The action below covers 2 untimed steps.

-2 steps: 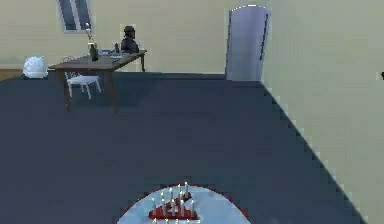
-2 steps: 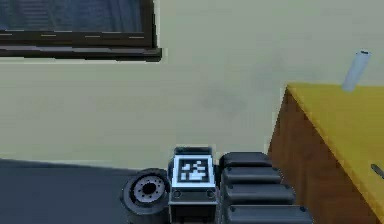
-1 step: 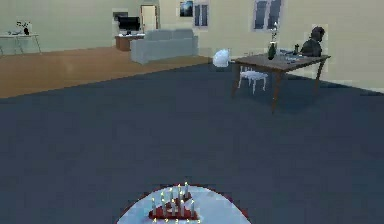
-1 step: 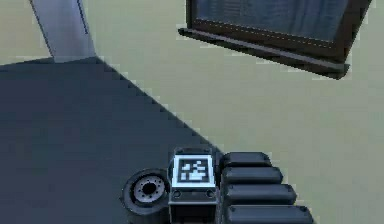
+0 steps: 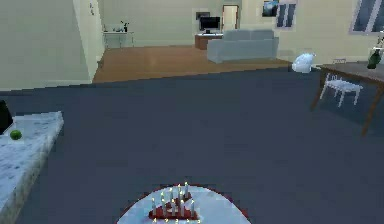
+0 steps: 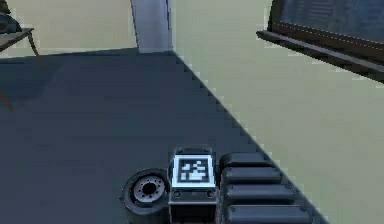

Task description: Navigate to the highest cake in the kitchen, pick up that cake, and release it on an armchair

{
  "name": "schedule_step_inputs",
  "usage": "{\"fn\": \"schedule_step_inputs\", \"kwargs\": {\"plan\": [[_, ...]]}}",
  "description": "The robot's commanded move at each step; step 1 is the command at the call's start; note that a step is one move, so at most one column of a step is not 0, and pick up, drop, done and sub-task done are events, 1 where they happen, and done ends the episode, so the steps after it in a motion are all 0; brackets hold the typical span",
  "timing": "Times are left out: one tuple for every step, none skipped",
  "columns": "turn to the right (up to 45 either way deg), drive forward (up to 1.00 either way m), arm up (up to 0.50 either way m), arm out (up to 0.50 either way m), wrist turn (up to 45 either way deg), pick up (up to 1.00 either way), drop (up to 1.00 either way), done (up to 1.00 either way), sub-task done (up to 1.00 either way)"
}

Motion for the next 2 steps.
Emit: {"fn": "schedule_step_inputs", "kwargs": {"plan": [[-3.0, 0.0, 0.0, 0.0, 0.0, 0.0, 0.0, 0.0, 0.0], [0.0, 1.0, 0.0, 0.0, 0.0, 0.0, 0.0, 0.0, 0.0]]}}
